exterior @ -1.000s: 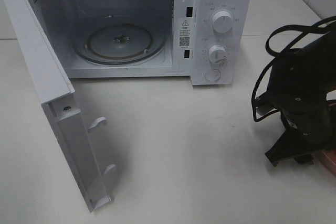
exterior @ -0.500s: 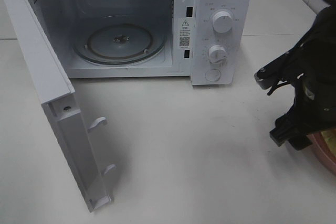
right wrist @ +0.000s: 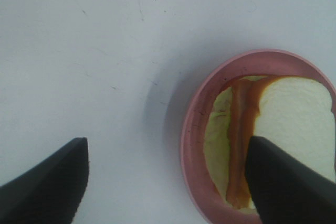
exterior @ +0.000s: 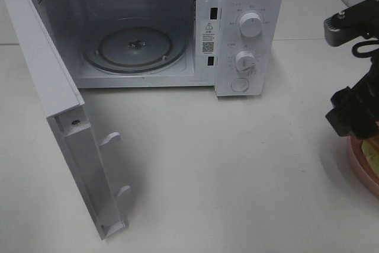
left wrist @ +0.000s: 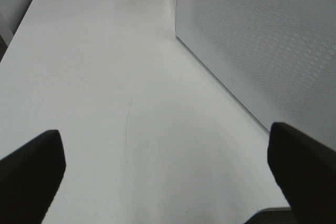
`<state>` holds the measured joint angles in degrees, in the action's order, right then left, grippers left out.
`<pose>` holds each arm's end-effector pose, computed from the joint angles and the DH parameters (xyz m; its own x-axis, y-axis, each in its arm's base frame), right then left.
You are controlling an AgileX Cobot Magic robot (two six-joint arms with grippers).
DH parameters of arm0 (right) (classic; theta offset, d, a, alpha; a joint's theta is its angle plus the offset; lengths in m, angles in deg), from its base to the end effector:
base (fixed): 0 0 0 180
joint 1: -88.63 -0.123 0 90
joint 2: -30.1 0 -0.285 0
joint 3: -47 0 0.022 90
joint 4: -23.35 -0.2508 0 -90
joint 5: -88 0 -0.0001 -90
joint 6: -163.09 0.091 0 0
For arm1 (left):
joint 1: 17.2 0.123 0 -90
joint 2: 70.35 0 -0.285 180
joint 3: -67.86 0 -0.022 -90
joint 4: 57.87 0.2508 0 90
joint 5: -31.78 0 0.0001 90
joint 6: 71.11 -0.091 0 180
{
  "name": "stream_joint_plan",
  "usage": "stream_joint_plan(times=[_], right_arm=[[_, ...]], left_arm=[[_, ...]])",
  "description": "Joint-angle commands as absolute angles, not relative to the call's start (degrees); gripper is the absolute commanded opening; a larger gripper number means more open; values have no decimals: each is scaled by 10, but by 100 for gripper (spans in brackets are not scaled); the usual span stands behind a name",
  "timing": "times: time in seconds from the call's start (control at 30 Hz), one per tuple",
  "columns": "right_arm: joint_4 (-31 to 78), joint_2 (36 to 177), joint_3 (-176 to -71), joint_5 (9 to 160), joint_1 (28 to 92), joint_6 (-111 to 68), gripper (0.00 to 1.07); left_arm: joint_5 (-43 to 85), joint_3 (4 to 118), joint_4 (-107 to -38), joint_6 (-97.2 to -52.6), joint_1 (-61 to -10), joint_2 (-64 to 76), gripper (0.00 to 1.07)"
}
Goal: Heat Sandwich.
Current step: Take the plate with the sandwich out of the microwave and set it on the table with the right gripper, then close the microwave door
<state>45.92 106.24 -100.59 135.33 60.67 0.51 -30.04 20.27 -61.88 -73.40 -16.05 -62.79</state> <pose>0.2022 0.0782 0.2625 -0.8008 -0.3931 -0.4519 -0.3155 0.9182 -0.2396 -0.0082 -0.0058 0.2807 -0.4523 -0.0022 -0.8919 0.0380 0.9990 -0.0218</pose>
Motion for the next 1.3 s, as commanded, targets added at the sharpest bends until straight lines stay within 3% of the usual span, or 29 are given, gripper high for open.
stream_joint_plan(times=[0.03, 0.5, 1.3], right_arm=[[428, 1030, -1008, 1357, 607, -29, 78], [322, 852, -1007, 1420, 607, -133, 76], [314, 628, -982, 1493, 627, -125, 76]], left_arm=[[-295, 202, -620, -733, -163, -633, 100], [-295, 202, -620, -733, -163, -633, 100], [-295, 202, -620, -733, -163, -633, 100]])
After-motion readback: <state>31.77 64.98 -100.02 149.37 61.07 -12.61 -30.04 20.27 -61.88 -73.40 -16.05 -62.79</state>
